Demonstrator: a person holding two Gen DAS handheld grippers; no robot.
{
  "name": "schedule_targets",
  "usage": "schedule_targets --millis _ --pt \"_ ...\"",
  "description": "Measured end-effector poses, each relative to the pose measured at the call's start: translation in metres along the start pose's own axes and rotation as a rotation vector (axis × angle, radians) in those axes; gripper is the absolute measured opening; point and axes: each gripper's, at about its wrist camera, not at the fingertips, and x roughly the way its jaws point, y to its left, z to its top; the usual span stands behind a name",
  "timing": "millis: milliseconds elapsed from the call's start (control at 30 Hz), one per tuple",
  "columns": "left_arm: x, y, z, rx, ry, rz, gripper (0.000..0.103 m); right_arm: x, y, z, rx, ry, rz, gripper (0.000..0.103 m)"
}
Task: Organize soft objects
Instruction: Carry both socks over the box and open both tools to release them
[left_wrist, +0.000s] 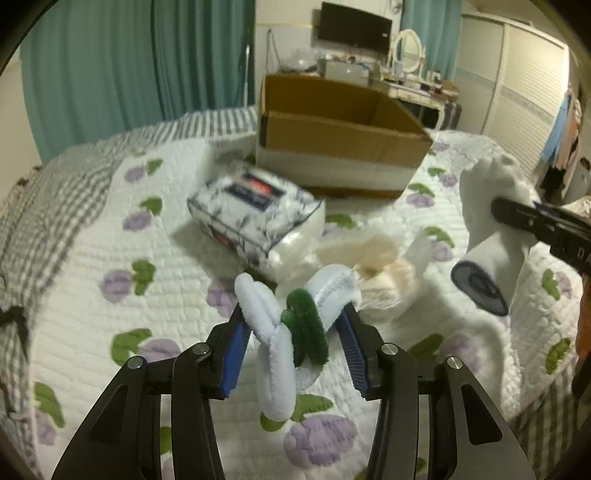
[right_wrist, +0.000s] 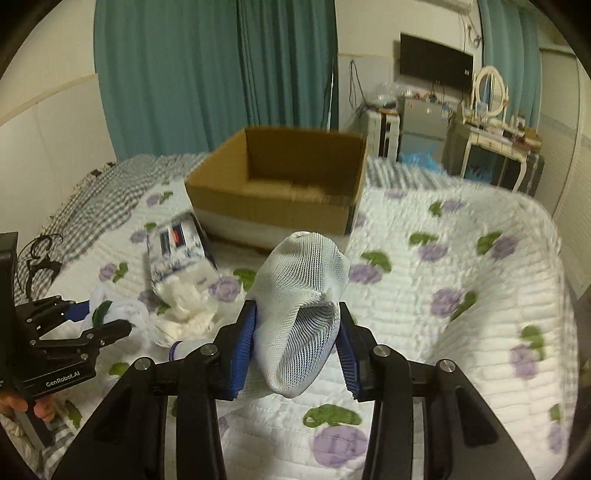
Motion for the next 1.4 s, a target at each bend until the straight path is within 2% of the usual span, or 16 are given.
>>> schedule_targets --millis 367,700,1000,1133,1233,1400 --pt "-0.050 -0.014 0.033 0.010 -0.085 0.007 0.046 -0.053 0.011 0.029 -0.062 -0.100 -0.008 0.041" --pt "-0.068 -0.023 0.103 0.010 -0.235 0.009 0.049 -0.043 0.009 0.079 -0.114 -0.158 0.010 0.041" --pt "-0.025 -0.027 0.174 0.055 -0.288 0.031 0.049 0.010 -0.008 0.133 -0.140 -0.172 0.012 0.041" --pt "0.004 -0.024 0.196 0.048 -0.274 0.031 0.049 0.044 -0.016 0.155 -0.143 -0.156 0.030 0.041" --pt "0.031 -0.021 0.210 0.044 -0.245 0.024 0.050 0.069 -0.025 0.169 -0.132 -0.146 0.096 0.041" --pt "0.069 -0.020 0.226 0.086 -0.227 0.052 0.051 0.121 -0.035 0.183 -0.147 -0.071 0.134 0.041"
